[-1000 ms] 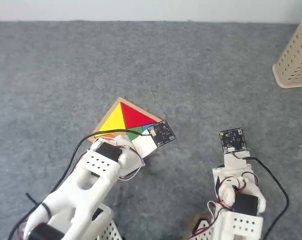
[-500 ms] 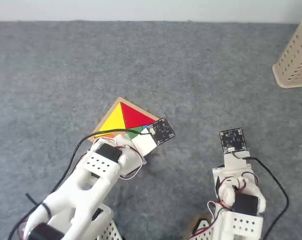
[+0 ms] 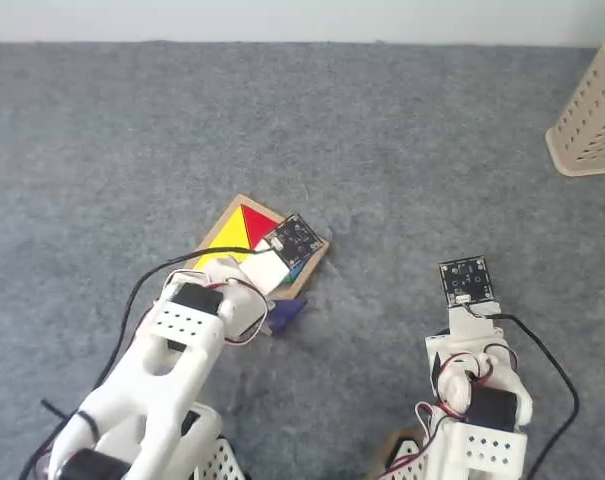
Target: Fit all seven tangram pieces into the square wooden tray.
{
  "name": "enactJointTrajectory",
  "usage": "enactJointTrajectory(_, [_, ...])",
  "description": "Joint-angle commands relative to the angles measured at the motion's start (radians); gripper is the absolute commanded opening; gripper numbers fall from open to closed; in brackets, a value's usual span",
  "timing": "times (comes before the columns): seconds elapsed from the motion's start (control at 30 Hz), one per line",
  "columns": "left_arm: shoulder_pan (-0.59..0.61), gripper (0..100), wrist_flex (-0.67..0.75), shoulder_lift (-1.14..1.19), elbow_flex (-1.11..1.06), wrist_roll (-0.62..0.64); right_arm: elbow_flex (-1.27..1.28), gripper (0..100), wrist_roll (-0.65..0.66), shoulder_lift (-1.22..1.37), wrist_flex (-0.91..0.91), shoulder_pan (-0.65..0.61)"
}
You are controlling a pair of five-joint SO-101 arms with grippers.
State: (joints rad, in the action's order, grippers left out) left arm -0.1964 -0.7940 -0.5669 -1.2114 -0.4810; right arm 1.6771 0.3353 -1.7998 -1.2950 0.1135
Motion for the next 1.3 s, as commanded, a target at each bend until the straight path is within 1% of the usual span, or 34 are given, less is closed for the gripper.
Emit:
enactJointTrajectory(0.0, [0.014, 2, 0.02, -0.017, 0.008, 0.012, 0.006, 0.6, 0.011, -0.015, 0.013, 0.012])
enactJointTrajectory(0.17, [0.015, 2, 0.018, -0.026, 0.021, 0.015, 0.006, 0.6, 0.011, -0.015, 0.013, 0.012])
enactJointTrajectory(0.3, [0.008, 1, 0.005, -0.028, 0.074, 0.083, 0.006, 0.6, 0.011, -0.015, 0.013, 0.012])
enactJointTrajectory(0.37, [0.006, 2, -0.041, -0.029, 0.125, 0.106, 0.006, 0.6, 0.011, -0.015, 0.013, 0.012])
enactJointTrajectory(0.5, [-0.044, 2, -0.204, -0.029, 0.237, 0.152, 0.006, 0.6, 0.011, -0.015, 0.013, 0.012])
enactJointTrajectory(0.57, [-0.097, 6, -0.252, -0.029, 0.254, 0.164, 0.006, 0.6, 0.011, -0.015, 0.013, 0.012])
enactJointTrajectory(0.6, [-0.12, 10, -0.255, -0.029, 0.255, 0.19, 0.006, 0.6, 0.011, -0.015, 0.013, 0.012])
enactJointTrajectory(0.7, [-0.169, 25, -0.247, -0.029, 0.252, 0.244, 0.006, 0.6, 0.011, -0.015, 0.013, 0.012])
enactJointTrajectory(0.77, [-0.193, 35, -0.249, -0.029, 0.251, 0.235, 0.006, 0.6, 0.011, -0.015, 0.013, 0.012])
enactJointTrajectory(0.83, [-0.213, 41, -0.249, -0.028, 0.249, 0.221, 0.006, 0.6, 0.011, -0.015, 0.013, 0.012])
enactJointTrajectory(0.93, [-0.213, 42, -0.235, -0.018, 0.243, 0.224, 0.006, 0.6, 0.011, -0.015, 0.013, 0.012])
enactJointTrajectory(1.13, [-0.222, 42, -0.104, -0.02, 0.107, 0.219, 0.006, 0.6, 0.011, -0.015, 0.013, 0.012])
enactJointTrajectory(1.27, [-0.227, 42, -0.118, -0.026, 0.134, 0.219, 0.006, 0.6, 0.011, -0.015, 0.013, 0.012])
